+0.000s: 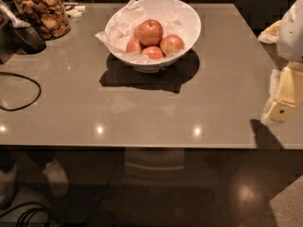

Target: Pick apple from white bowl

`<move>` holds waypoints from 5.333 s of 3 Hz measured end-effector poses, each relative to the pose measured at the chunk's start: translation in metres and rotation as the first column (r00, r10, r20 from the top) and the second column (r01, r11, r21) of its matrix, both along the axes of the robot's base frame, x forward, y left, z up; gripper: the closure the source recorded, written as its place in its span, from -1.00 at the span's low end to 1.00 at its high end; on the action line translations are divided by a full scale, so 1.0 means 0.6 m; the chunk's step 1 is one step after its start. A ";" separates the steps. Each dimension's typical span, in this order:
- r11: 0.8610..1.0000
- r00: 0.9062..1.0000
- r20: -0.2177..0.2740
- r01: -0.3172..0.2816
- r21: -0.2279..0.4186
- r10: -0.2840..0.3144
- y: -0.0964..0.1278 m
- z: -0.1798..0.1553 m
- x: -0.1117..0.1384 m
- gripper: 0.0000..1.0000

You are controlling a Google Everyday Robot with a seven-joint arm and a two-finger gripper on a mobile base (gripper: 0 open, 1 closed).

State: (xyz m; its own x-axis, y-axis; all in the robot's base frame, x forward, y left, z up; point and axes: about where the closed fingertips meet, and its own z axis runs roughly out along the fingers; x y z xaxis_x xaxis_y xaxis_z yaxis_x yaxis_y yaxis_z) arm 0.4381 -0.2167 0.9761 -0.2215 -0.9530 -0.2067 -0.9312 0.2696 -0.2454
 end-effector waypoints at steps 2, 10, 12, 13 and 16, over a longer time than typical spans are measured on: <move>1.000 0.999 -0.032 0.028 0.004 -0.028 0.000 0.009 0.042 -1.00; 0.979 0.999 0.028 -0.020 0.203 0.015 0.269 0.072 0.342 -1.00; 0.965 1.000 0.011 -0.025 0.262 0.022 0.321 0.067 0.401 -1.00; 0.965 1.000 -0.017 0.016 0.263 -0.012 0.327 0.038 0.433 -1.00; 0.959 0.990 -0.112 0.112 0.259 -0.085 0.345 -0.048 0.484 -1.00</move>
Offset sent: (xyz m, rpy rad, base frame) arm 0.1021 -0.0012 0.0199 0.0175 0.1625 -0.1171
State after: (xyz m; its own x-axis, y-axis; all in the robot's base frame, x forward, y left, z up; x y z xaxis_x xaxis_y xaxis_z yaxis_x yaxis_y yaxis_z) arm 0.7288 -0.0098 0.9471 -0.3434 -0.8399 -0.4204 -0.9127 0.4040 -0.0615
